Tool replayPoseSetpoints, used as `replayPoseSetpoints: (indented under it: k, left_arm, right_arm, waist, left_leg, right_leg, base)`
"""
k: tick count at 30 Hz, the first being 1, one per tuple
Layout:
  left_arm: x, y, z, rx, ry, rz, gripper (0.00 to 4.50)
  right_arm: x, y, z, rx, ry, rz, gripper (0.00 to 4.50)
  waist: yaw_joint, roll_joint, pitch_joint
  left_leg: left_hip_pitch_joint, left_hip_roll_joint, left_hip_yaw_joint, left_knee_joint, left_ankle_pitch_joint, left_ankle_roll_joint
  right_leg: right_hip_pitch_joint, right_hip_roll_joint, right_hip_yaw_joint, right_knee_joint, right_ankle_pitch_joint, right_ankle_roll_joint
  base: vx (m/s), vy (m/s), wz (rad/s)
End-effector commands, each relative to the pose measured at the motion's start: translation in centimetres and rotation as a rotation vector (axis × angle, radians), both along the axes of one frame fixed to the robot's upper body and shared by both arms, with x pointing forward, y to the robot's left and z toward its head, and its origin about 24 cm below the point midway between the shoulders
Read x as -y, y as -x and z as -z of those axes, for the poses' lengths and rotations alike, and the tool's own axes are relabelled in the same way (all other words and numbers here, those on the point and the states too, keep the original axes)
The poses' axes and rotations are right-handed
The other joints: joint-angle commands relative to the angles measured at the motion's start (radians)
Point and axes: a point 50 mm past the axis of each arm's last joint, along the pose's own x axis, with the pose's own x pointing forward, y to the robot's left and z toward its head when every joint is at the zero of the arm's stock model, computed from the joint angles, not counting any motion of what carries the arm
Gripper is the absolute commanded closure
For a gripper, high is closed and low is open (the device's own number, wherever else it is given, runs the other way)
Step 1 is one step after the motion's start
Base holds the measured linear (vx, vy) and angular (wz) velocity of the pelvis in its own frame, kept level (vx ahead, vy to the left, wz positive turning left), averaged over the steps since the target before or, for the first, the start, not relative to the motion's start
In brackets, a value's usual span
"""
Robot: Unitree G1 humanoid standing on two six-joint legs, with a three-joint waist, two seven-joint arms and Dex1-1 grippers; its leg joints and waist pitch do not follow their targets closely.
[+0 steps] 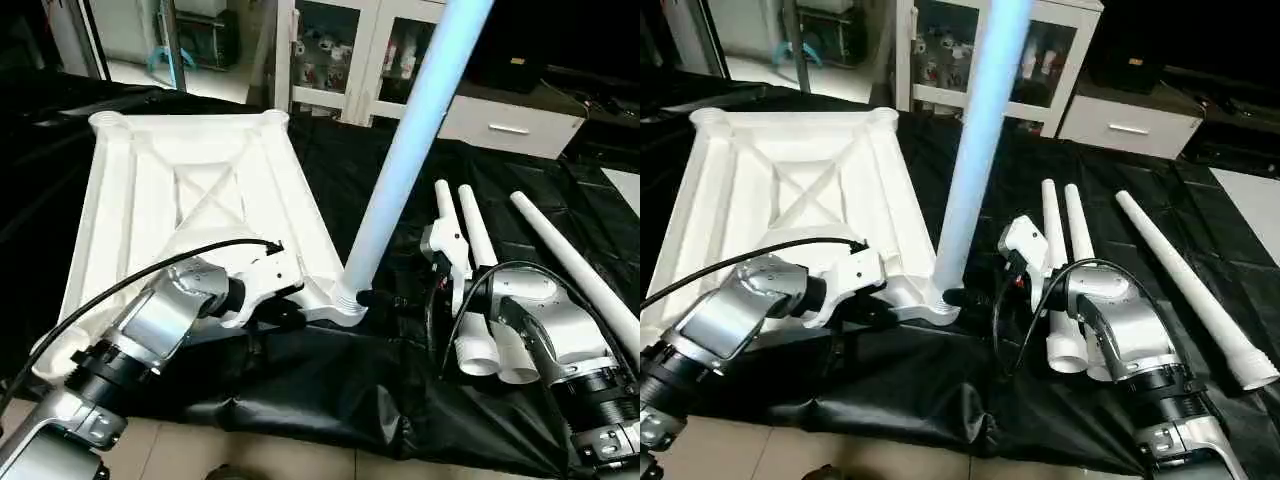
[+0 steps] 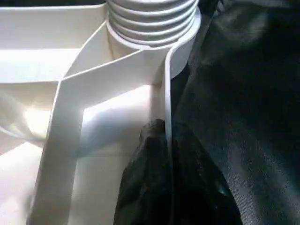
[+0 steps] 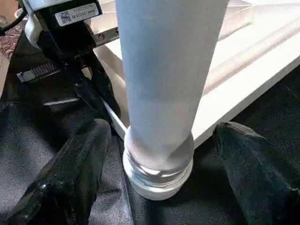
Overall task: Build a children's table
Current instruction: Rotate leg to tighten
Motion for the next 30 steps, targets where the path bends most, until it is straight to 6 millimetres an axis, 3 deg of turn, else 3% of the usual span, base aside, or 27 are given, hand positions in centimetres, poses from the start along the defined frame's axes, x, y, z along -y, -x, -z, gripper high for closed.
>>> replayPoseSetpoints:
  k: [1,9,26,27,30]
  left_arm:
    - [-0.3,0.7,1.2,-0.055,-0.051,0.006,4.42]
    - [0.2,1.2,1.2,-0.077,-0.044,0.066,4.42]
    - [0.3,1.3,1.3,-0.078,-0.046,0.07,4.42]
    - [0.3,1.3,1.3,-0.078,-0.046,0.07,4.5]
    - [0.3,1.3,1.3,-0.078,-0.046,0.07,4.5]
  right_arm:
    - [0.1,0.1,0.1,0.005,0.023,-0.013,0.68]
    - [-0.8,-0.3,0.8,0.003,0.066,-0.075,0.68]
    - [-1.6,-1.1,1.7,-0.005,0.091,-0.119,0.68]
    - [-1.6,-1.1,1.7,-0.006,0.091,-0.119,0.98]
    - [-1.7,-1.1,1.8,-0.006,0.091,-0.121,1.12]
  waist:
    - [-0.001,0.015,-0.06]
    - [-0.003,0.016,-0.063]
    - [-0.002,0.016,-0.063]
    - [-0.002,0.016,-0.063]
    - [-0.002,0.018,-0.063]
  left_leg:
    - [0.016,0.036,-0.007,-0.072,-0.189,-0.009]
    - [0.014,0.034,-0.006,-0.068,-0.164,-0.004]
    - [0.014,0.033,-0.005,-0.068,-0.161,-0.001]
    - [0.015,0.034,-0.005,-0.068,-0.162,-0.001]
    - [0.016,0.035,-0.006,-0.069,-0.171,-0.004]
  right_leg:
    - [0.046,-0.056,0.044,-0.072,-0.103,-0.202]
    - [0.047,-0.054,0.043,-0.066,-0.048,-0.221]
    - [0.05,-0.054,0.043,-0.064,-0.036,-0.229]
    - [0.049,-0.054,0.043,-0.064,-0.039,-0.229]
    - [0.048,-0.054,0.042,-0.065,-0.047,-0.229]
  base:
    - [0.0,0.0,0.0]
    - [0.0,0.0,0.0]
    - [0.0,0.0,0.0]
    - [0.0,0.0,0.0]
    - [0.0,0.0,0.0]
